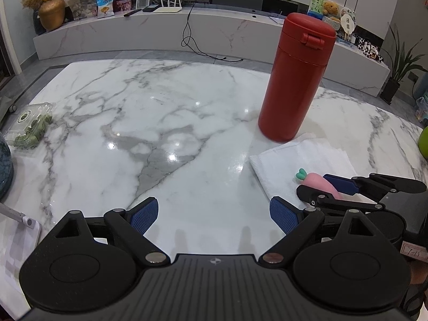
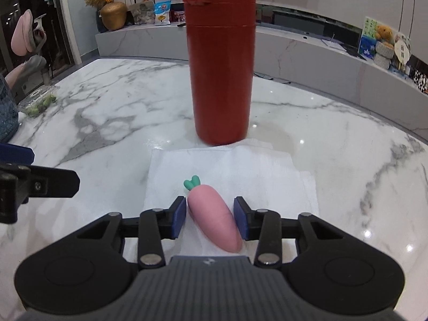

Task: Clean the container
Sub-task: 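Carry the carrot toy to the glass plate and open the right gripper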

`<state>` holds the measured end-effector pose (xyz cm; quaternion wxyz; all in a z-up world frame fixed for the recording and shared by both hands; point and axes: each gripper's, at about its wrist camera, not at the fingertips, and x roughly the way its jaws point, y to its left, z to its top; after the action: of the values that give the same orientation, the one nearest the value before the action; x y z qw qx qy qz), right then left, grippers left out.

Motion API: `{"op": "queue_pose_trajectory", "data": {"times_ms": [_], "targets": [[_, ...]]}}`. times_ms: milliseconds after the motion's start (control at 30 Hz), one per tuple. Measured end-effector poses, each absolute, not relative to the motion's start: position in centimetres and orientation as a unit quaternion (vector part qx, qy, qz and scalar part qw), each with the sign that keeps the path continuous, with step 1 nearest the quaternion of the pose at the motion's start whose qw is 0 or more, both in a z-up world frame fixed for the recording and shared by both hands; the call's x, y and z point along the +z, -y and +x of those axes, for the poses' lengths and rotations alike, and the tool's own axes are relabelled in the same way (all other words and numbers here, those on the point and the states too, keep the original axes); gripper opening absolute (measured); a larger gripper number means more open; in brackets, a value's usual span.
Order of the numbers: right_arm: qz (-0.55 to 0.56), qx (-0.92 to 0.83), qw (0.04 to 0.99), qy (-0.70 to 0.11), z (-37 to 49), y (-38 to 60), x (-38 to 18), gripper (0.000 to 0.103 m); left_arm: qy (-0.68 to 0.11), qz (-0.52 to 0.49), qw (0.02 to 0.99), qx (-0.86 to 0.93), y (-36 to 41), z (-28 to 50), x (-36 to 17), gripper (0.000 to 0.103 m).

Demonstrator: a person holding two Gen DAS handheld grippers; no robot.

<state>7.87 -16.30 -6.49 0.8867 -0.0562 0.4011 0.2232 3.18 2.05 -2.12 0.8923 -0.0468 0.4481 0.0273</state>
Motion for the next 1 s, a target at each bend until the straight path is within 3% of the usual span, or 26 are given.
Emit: {"op": "queue_pose_trajectory", "data": {"times_ms": [367,1000], "targets": [[-0.039,0.21,0.888,-0.408,7.9,16.5,-5.9,0.035,-0.441,-0.041,0.897,0.018,-1.7,2.9,-1.7,0.092],[0.032,0.102,0.922,-0.372,3.1,23.3,-1.4,0.035,-0.42,-0.028,0.907,-0.012,-0.3,2.4,-0.4,0.092]]}}
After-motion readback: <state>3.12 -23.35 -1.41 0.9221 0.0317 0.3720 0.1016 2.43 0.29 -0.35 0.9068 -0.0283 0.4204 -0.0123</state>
